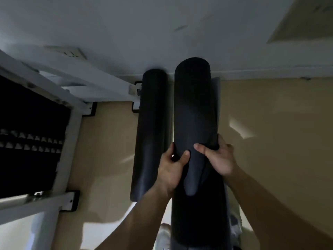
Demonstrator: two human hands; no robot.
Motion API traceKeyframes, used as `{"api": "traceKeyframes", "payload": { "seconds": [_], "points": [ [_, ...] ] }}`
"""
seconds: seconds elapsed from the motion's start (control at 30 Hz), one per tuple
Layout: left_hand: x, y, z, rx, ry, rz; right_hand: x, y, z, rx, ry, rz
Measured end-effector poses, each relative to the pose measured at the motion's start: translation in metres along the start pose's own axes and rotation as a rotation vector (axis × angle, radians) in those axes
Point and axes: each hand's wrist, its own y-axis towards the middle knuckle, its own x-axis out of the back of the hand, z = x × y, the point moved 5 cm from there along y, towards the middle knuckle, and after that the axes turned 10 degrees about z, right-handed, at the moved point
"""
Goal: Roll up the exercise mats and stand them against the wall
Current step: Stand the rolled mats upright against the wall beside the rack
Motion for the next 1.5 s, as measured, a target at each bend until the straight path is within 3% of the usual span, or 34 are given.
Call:
{"api": "traceKeyframes", "payload": {
  "seconds": [0.3,0.5,0.63,0.8,1.03,1.27,1.5],
  "points": [
    [0.038,0.153,0.028,0.092,0.328,-0.145,-0.052,0.169,-0.032,-0.005,0.17,-0.011],
    [0.047,0.173,0.036,0.059,0.492,-0.186,-0.071,0.233,-0.072,-0.015,0.096,0.027],
    [0.053,0.166,0.028,0.062,0.659,-0.137,-0.062,0.217,-0.047,-0.045,-0.021,0.082],
    [0.054,0.122,0.0,0.115,0.954,-0.089,-0.042,0.139,0.0,-0.106,-0.553,0.081],
    [0.03,-0.001,-0.054,0.177,1.065,-0.041,0.006,-0.001,0.045,-0.069,-0.862,0.135],
    [-0.025,-0.101,-0.096,0.09,1.258,0.091,0.059,-0.137,0.078,-0.062,-0.911,0.077],
    [-0.079,-0.211,-0.079,-0.023,1.426,0.197,0.092,-0.287,0.029,-0.15,-0.791,-0.052]
  ]
}}
